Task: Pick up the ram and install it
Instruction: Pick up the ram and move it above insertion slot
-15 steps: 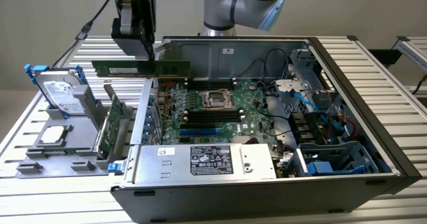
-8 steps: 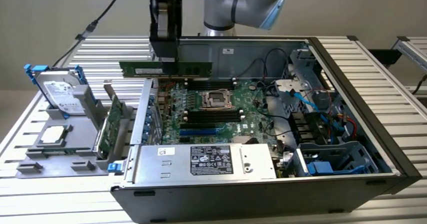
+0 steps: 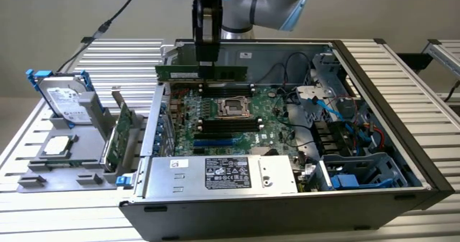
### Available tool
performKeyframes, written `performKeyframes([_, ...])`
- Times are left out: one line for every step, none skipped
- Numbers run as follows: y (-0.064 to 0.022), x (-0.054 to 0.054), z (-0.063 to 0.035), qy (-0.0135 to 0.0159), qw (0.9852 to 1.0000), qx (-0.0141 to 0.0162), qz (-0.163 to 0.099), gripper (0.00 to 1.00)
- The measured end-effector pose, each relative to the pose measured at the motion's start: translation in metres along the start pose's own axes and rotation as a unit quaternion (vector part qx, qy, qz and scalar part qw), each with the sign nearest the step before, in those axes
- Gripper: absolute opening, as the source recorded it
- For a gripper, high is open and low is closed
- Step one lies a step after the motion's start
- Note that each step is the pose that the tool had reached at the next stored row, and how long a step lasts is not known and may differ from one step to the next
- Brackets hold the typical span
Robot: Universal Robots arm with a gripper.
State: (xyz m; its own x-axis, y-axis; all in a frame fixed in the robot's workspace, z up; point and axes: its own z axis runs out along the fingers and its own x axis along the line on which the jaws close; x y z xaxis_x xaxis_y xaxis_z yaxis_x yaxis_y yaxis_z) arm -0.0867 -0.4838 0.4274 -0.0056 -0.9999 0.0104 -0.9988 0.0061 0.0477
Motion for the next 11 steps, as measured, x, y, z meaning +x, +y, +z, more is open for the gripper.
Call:
performKeyframes([-0.0041,-0.003,0.0017,0.0,1.0,0.0,0.0,0.14])
performKeyframes([-0.0077,-0.006,0.0033,0.0,1.0,0.0,0.0,0.14])
performKeyframes([-0.0112,-0.009,0.0049,0.0,1.0,0.0,0.0,0.14])
performKeyframes([-0.0146,-0.012,0.0065,-0.0001,1.0,0.0,0.0,0.14])
performKeyframes([-0.0178,-0.015,0.0081,0.0,1.0,0.0,0.0,0.14])
performKeyframes([-0.0209,-0.018,0.0098,0.0,1.0,0.0,0.0,0.14])
performKeyframes([-0.0235,-0.021,0.0114,0.0,1.0,0.0,0.0,0.14])
performKeyframes([-0.026,-0.024,0.0131,0.0,1.0,0.0,0.0,0.14])
performKeyframes([-0.0286,-0.027,0.0148,0.0,1.0,0.0,0.0,0.14])
performKeyframes([-0.031,-0.031,0.0165,0.0,1.0,0.0,0.0,0.14])
performKeyframes([-0.0334,-0.034,0.0182,0.0,1.0,0.0,0.0,0.14])
